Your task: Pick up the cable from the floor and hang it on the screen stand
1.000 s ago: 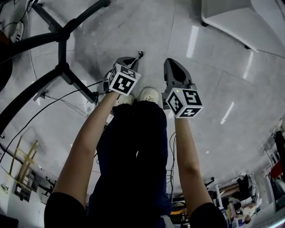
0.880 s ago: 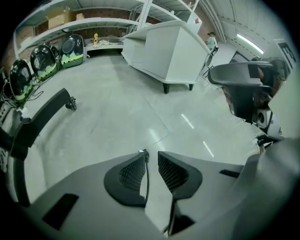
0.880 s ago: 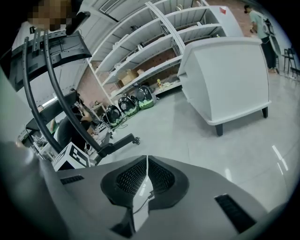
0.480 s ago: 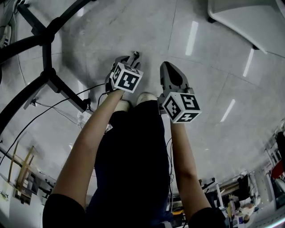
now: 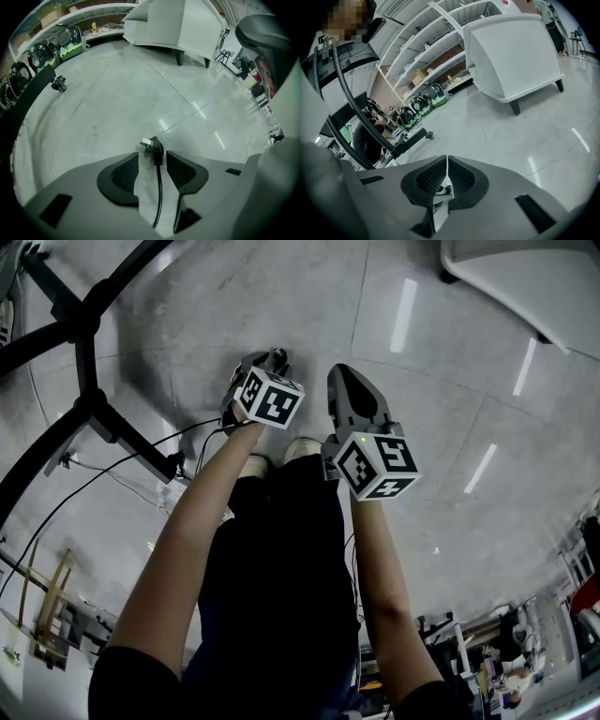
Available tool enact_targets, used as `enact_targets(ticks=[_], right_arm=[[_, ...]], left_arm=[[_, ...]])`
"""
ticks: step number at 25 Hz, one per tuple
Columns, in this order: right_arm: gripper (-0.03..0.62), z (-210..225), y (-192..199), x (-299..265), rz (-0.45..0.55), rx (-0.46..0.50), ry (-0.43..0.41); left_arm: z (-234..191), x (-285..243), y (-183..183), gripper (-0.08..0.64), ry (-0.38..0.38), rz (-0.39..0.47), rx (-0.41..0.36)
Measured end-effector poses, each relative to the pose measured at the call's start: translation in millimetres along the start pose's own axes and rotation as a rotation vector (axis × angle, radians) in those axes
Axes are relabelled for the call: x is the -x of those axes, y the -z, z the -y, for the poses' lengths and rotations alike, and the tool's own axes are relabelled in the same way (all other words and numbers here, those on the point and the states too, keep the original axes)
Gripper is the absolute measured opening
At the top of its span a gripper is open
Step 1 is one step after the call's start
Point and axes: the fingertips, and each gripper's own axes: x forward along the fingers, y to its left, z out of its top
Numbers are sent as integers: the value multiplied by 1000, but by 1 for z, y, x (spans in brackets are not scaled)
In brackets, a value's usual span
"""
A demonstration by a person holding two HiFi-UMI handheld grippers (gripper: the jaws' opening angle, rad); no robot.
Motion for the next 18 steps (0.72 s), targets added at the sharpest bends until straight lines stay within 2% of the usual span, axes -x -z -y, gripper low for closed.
enact_targets(ticks=[5,7,11,13,18], right_arm=[[26,8,-1,3,-7,7,12],[26,14,-1,7,-3,-6,30],[26,23,-3,11,5,-32,61],[26,23,-4,14,3,-36,69],[26,10,-10,20,-7,-29,63]], left_arm=[[-2,-3,-2,172,-39,-12,-26],[-2,-2,-1,109,-38,-7,-17],[-2,-1,-1,101,-17,-6,-1],[-1,3,-1,49,-10,-3,9],[2,21,1,49,-6,5,-8]])
